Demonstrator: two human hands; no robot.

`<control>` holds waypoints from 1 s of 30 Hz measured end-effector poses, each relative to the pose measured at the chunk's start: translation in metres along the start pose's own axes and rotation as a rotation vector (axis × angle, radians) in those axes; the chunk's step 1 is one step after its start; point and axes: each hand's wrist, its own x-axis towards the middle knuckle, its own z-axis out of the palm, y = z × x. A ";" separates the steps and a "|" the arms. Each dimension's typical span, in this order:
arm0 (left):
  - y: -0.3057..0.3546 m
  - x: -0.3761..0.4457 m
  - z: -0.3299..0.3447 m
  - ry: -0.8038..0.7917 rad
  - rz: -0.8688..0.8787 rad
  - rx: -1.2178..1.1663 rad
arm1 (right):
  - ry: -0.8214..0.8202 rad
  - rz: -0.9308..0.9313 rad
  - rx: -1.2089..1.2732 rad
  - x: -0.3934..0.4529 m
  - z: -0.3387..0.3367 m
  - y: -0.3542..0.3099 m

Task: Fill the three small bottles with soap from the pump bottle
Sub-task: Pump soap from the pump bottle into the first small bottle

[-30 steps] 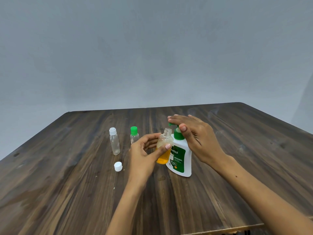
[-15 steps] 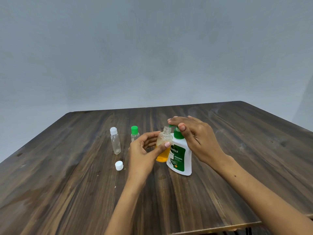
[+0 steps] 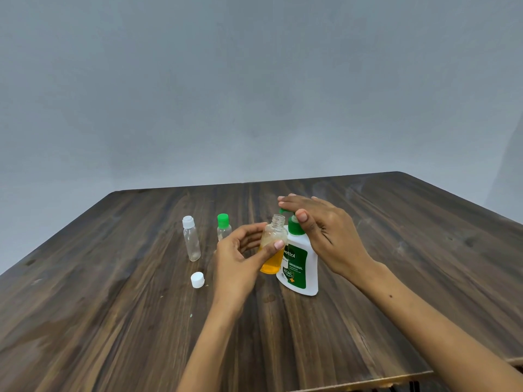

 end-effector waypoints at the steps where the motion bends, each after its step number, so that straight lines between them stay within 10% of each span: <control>1: 0.001 0.000 0.001 -0.003 0.003 -0.002 | -0.003 -0.006 -0.004 0.001 -0.001 0.000; 30: -0.004 0.002 -0.003 0.007 -0.009 0.001 | 0.028 0.000 -0.010 0.002 0.002 -0.002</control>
